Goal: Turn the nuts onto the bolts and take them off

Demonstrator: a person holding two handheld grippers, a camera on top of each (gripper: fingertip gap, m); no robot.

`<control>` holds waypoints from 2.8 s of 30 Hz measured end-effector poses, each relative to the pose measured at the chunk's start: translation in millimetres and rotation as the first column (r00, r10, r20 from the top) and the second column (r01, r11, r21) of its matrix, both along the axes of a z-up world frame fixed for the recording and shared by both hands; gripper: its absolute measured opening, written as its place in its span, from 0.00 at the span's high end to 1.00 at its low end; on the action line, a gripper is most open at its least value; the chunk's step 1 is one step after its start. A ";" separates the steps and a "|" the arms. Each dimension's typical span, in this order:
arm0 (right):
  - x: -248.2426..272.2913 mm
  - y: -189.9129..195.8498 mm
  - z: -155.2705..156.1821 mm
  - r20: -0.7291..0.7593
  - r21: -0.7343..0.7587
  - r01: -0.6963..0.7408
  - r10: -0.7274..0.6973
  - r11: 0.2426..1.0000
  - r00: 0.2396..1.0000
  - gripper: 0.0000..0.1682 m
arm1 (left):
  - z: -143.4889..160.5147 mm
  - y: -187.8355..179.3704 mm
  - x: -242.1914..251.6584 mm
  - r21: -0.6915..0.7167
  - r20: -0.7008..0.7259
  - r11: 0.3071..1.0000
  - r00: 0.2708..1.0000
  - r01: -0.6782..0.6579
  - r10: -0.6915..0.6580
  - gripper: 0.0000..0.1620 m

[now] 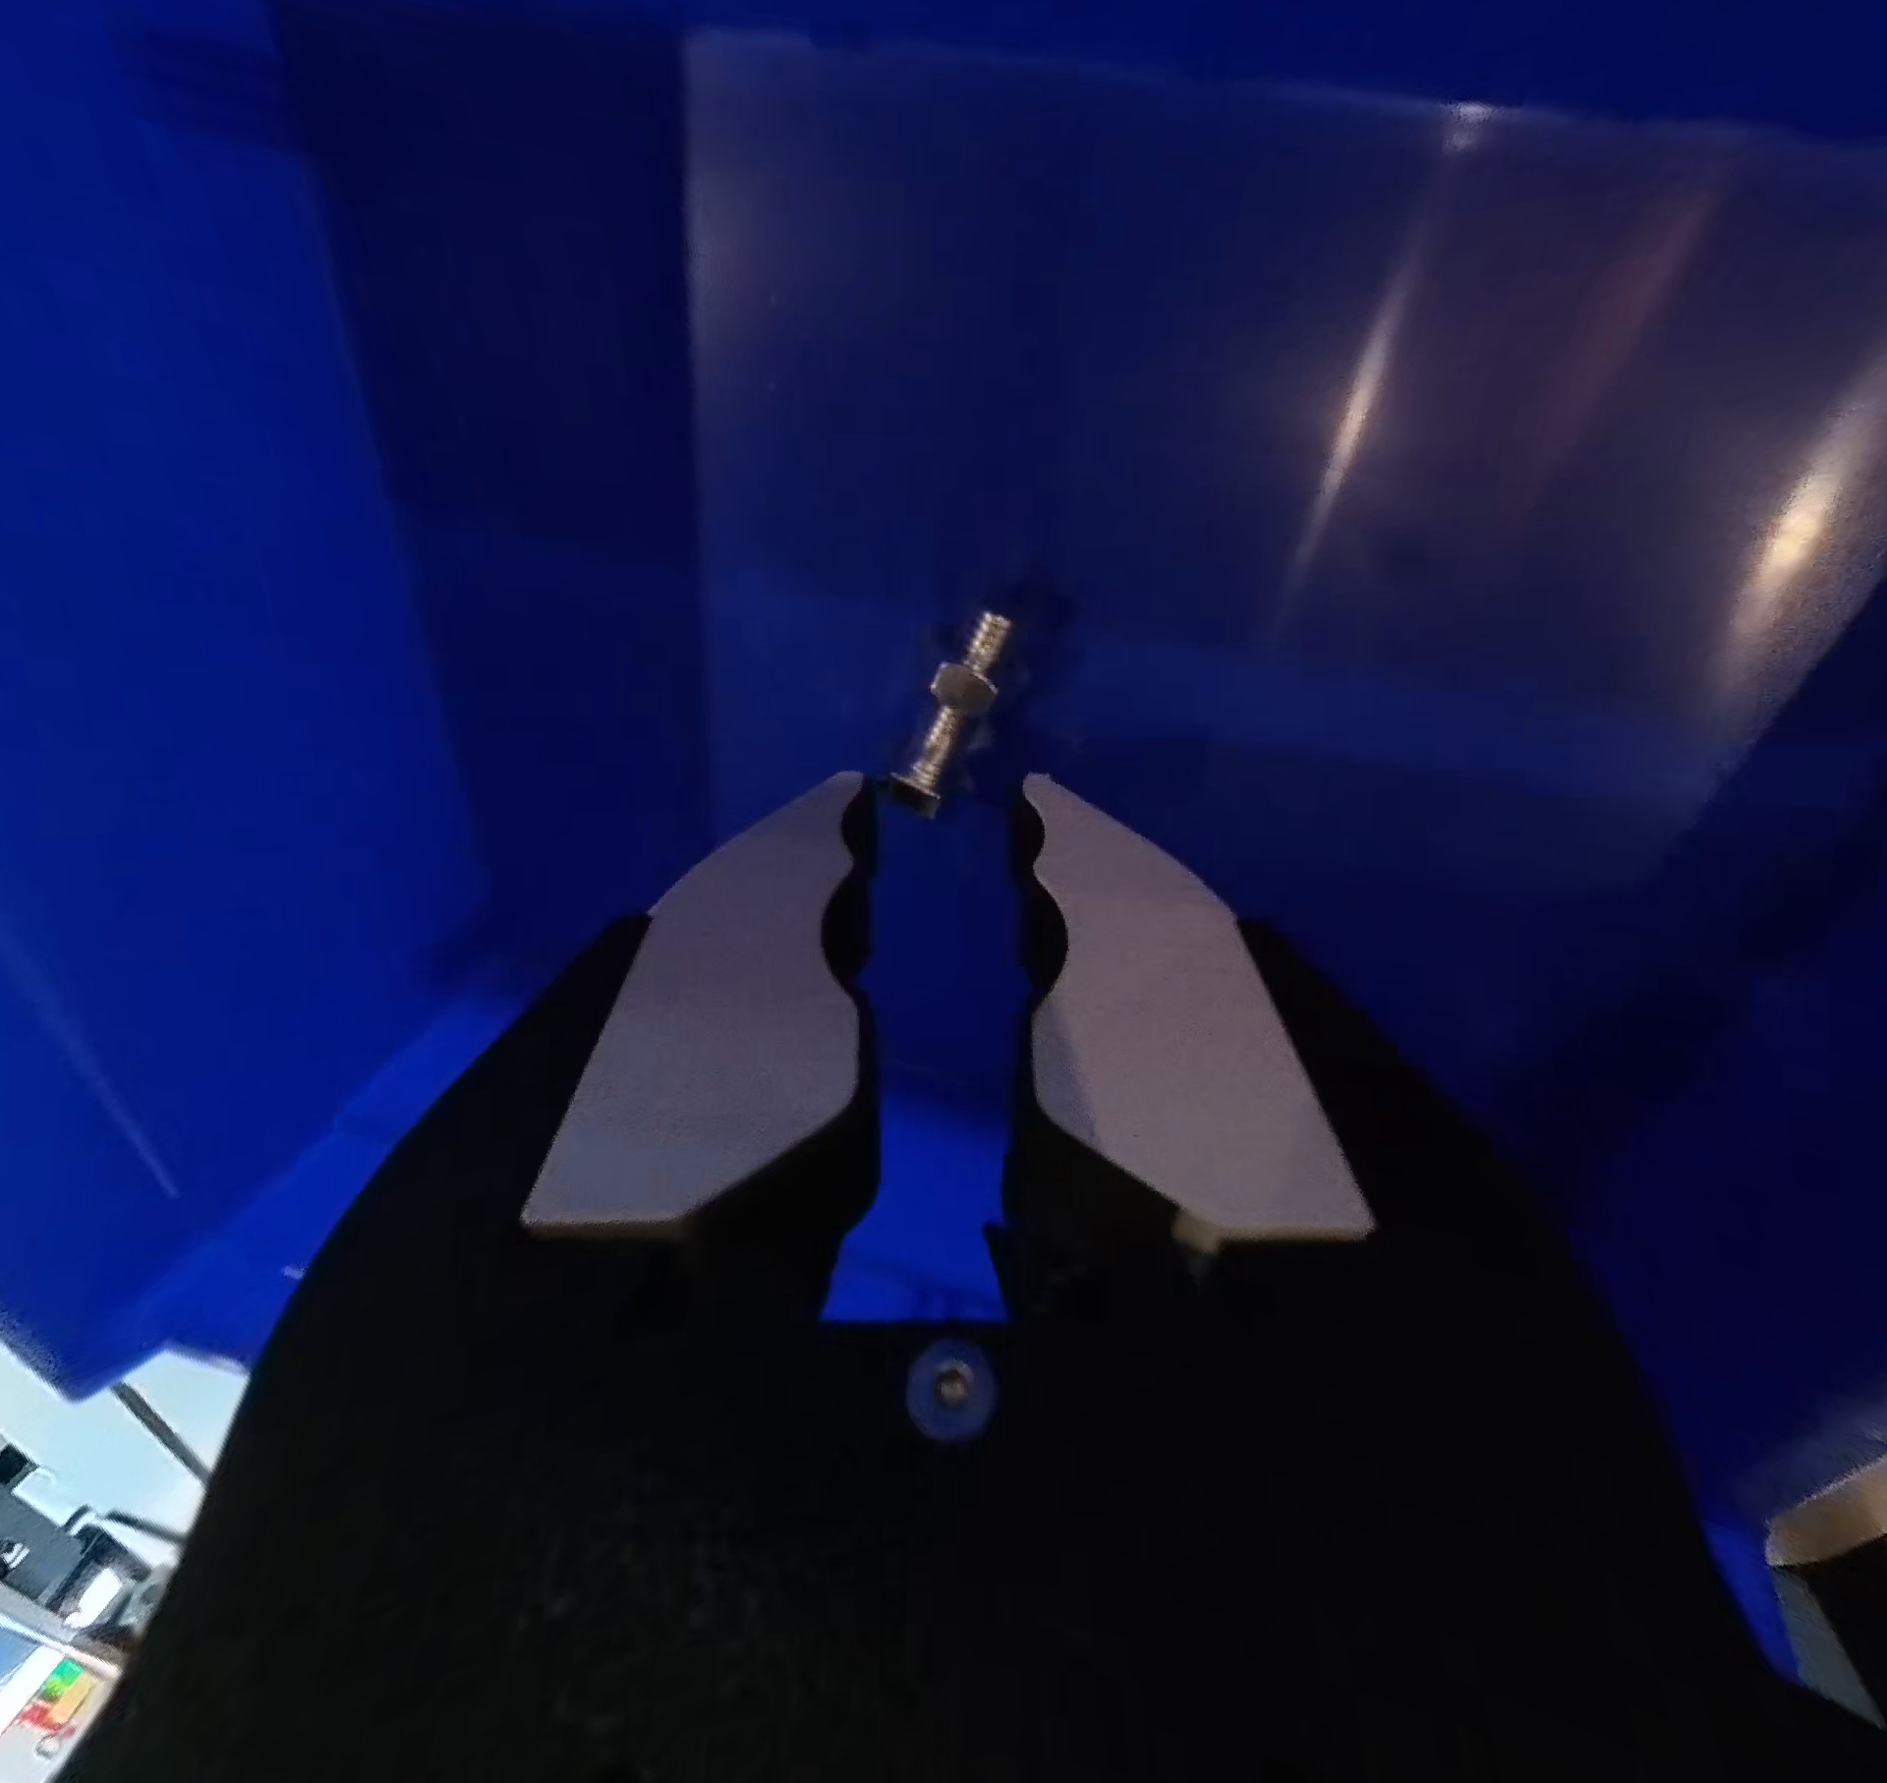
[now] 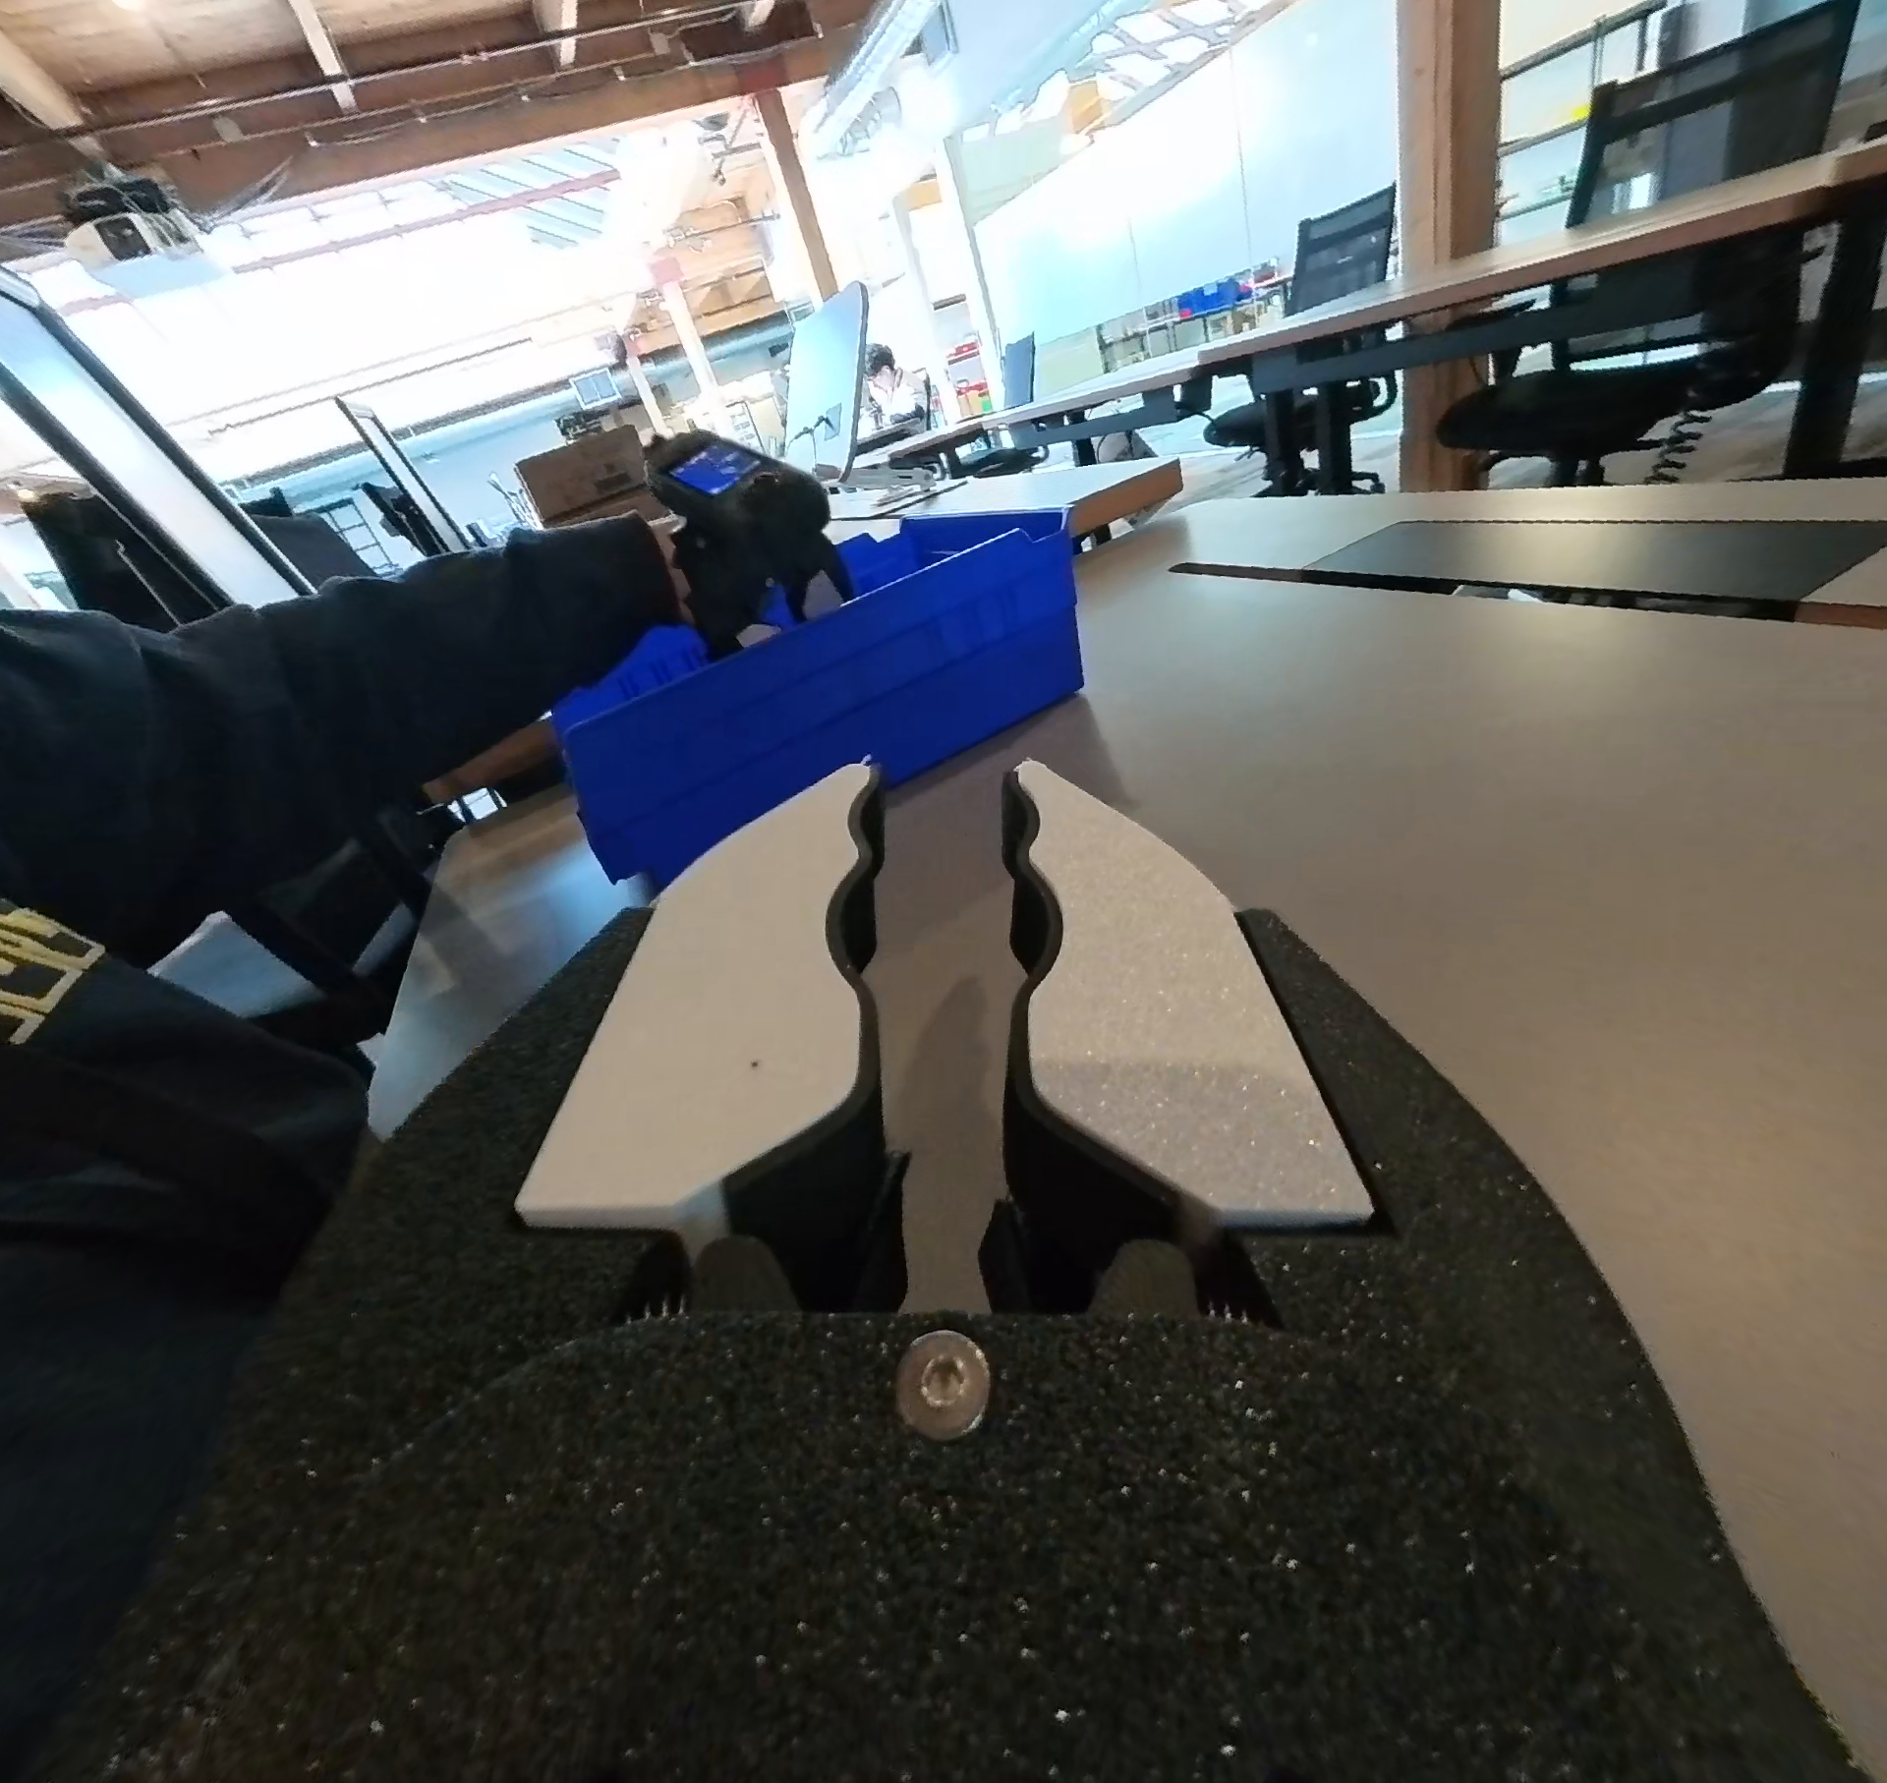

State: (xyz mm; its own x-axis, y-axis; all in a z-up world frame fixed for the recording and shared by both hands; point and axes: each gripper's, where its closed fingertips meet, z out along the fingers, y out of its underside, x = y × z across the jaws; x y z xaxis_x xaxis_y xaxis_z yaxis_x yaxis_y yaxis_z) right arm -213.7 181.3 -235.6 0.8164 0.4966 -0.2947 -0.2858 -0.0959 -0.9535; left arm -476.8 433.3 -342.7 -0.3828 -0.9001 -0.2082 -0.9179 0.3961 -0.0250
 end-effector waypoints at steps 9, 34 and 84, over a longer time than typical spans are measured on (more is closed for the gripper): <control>-2.7 0.2 -1.4 -0.022 -0.017 -0.024 0.023 1.000 0.999 0.87 | -1.3 5.2 6.6 0.063 0.016 0.997 0.999 0.041 -0.042 0.89; -12.8 -3.6 3.3 0.037 -0.003 -0.078 0.078 0.997 0.996 0.79 | 105.7 -198.9 219.3 0.068 0.789 0.997 0.613 -0.028 -0.036 0.90; -10.0 -15.7 -55.9 0.282 -0.270 -0.230 0.305 0.935 0.910 0.86 | 23.2 -267.3 243.6 -0.414 0.769 0.848 0.625 0.331 0.131 0.89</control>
State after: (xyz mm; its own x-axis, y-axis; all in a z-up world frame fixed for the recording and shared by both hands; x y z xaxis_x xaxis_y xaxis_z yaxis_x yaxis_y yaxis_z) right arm -223.6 165.6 -291.5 0.7305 0.6601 -0.1750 0.0922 -0.3492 -0.9325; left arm -233.2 166.0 -319.5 -0.3904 -0.9203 -0.0236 -0.4252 0.2030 -0.8820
